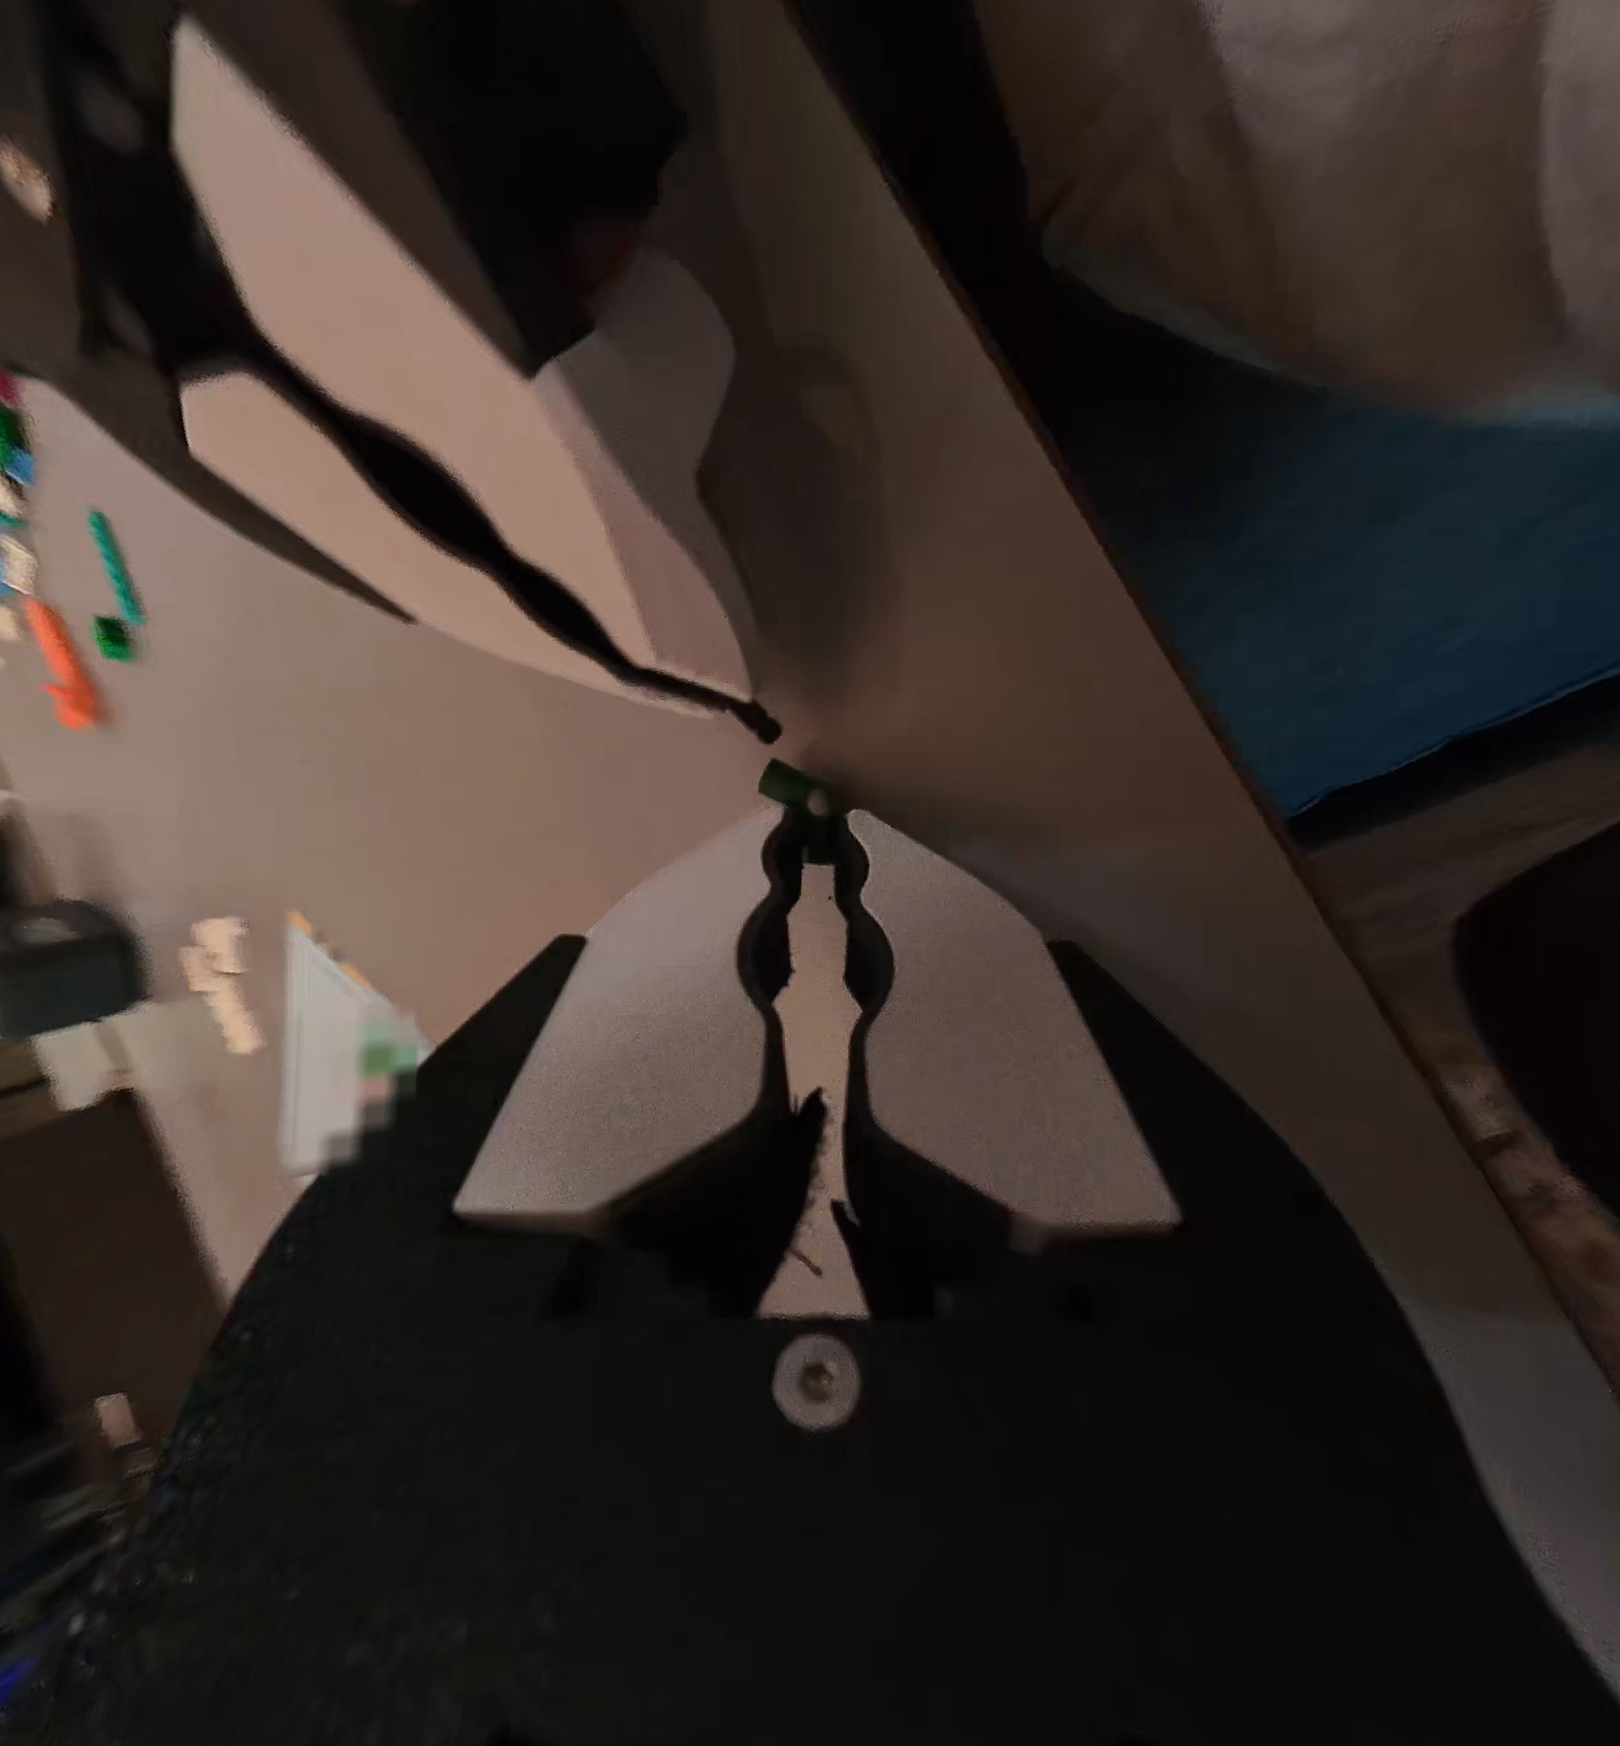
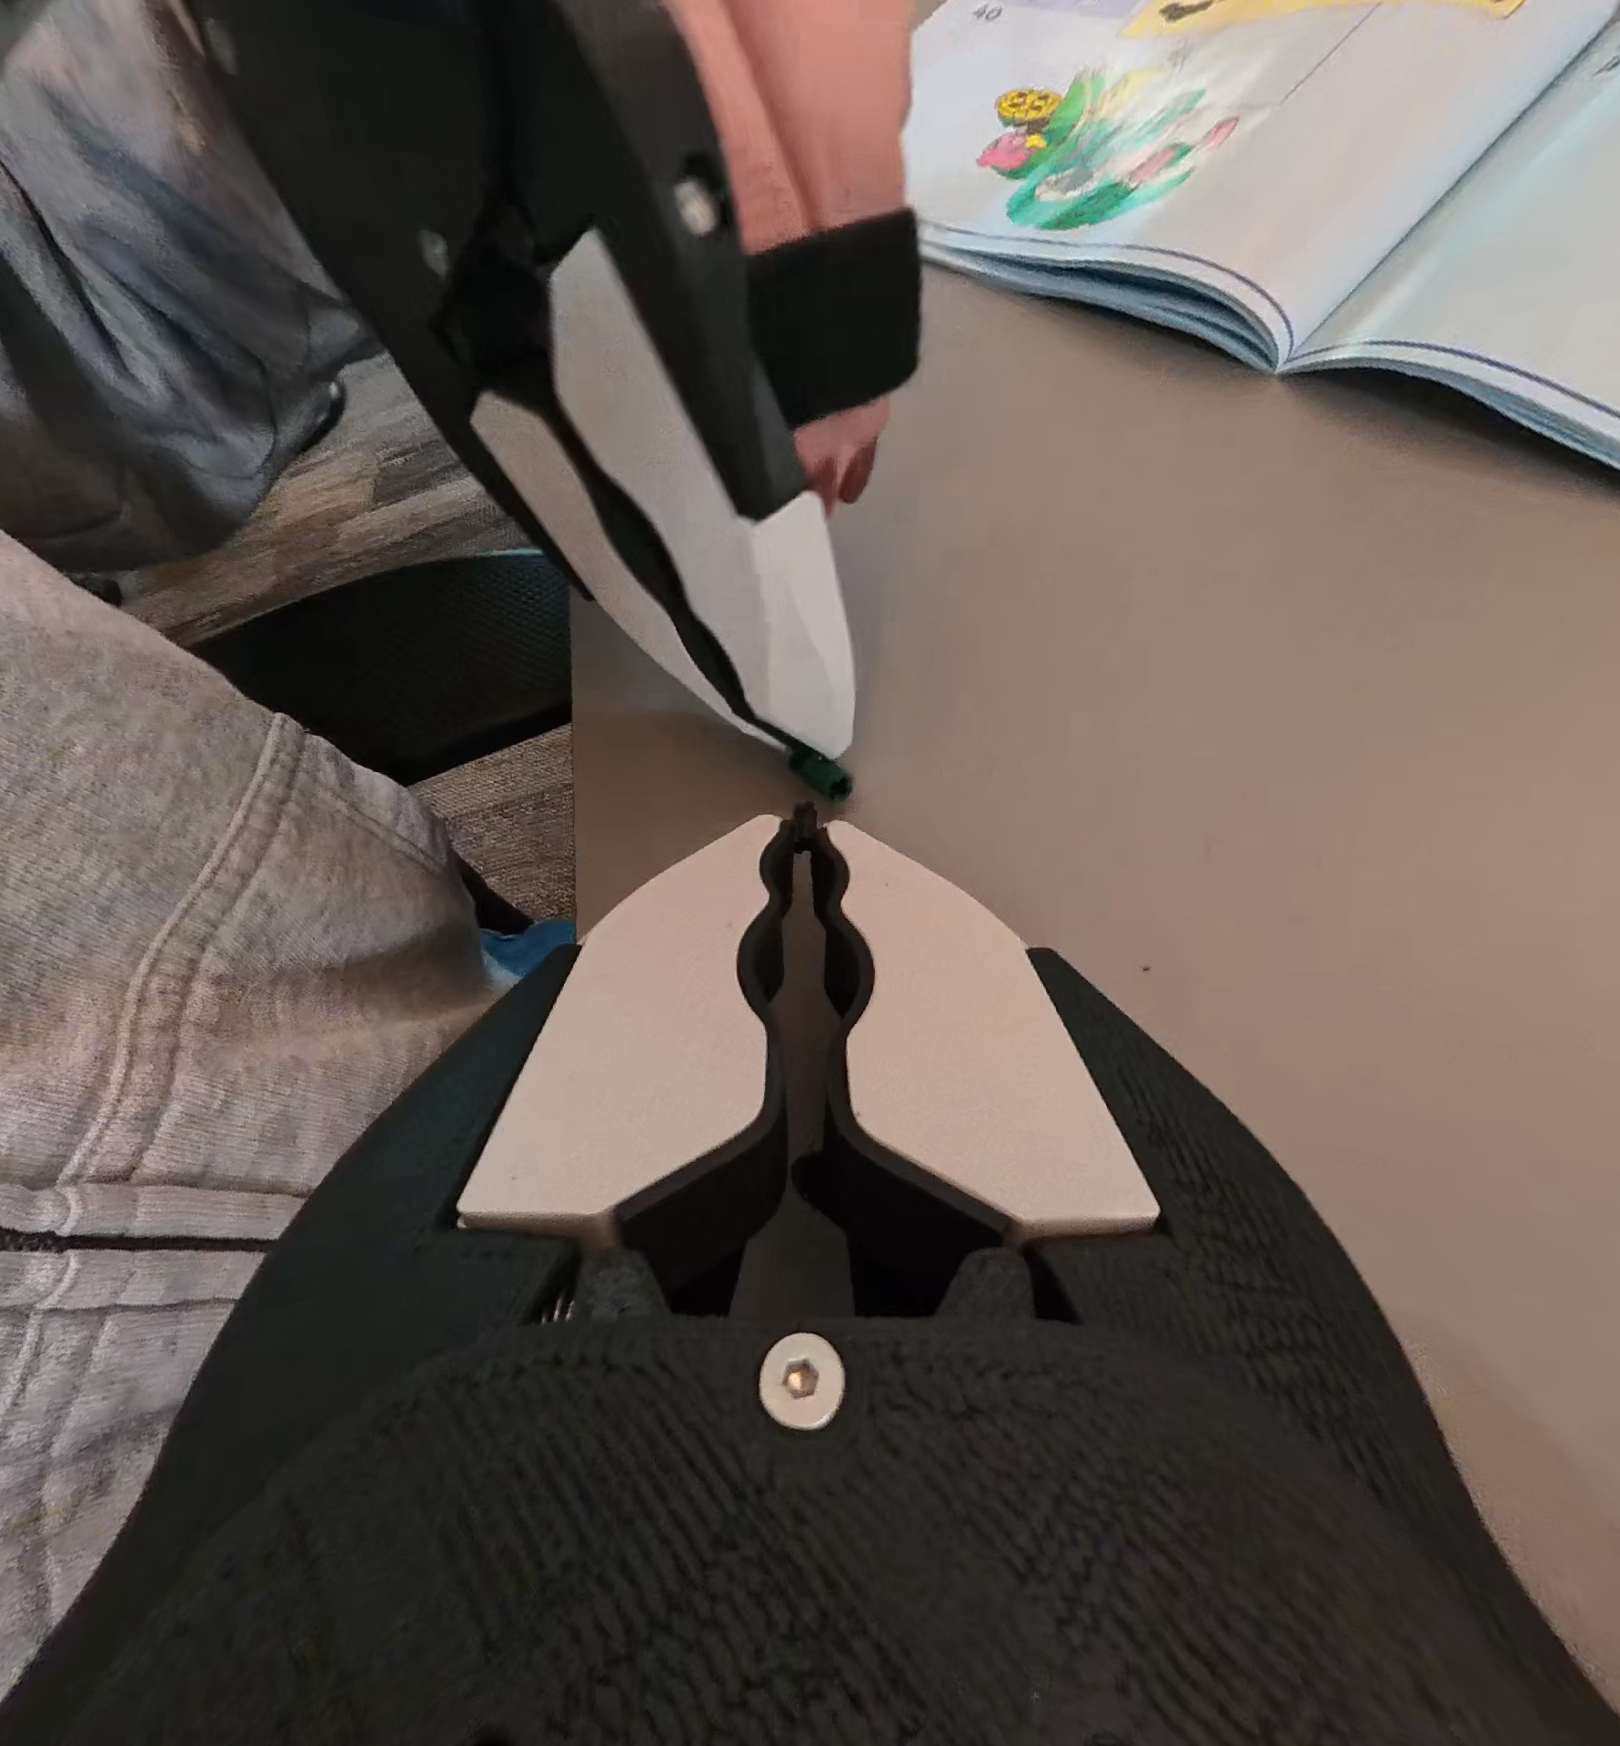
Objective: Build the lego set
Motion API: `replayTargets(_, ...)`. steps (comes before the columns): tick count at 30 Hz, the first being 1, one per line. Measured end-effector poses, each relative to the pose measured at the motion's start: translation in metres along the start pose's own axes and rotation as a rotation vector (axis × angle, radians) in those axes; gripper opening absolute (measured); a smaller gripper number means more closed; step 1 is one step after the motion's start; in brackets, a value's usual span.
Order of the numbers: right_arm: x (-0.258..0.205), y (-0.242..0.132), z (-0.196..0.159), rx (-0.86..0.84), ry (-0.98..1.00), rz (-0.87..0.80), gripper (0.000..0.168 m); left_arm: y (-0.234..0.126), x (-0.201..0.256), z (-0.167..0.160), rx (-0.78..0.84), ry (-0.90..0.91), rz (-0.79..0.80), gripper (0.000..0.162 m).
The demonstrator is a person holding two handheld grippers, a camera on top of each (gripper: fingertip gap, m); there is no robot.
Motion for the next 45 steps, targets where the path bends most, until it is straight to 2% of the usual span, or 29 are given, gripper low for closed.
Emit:
replayTargets(4, 0.004, -0.001, 0.0, 0.012, 0.042, 0.026, 0.002, -0.001, 0.007, 0.005, -0.062, 0.14, 0.113, 0.006)
replayTargets(10, 0.003, 0.001, 0.0, -0.009, 0.033, 0.04, 0.002, -0.001, 0.011, 0.006, -0.083, 0.202, 0.16, 0.006)
replayTargets(25, 0.004, 0.003, 0.003, -0.013, 0.045, 0.067, 0.002, -0.001, 0.013, 0.007, -0.111, 0.21, 0.176, 0.006)
replayTargets(45, 0.001, 0.006, 0.003, -0.027, 0.013, 0.039, 0.001, 0.001, 0.016, 0.009, -0.078, 0.089, 0.215, 0.005)
Point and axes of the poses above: each gripper's, where its closed fingertips meet, y out along the fingers, z out of its top, x = y × z across the jaws, the point moved 8 cm from there along -y, back along the fingers, and after that the axes turned 14 degrees about -x, right-handed, at the moved point
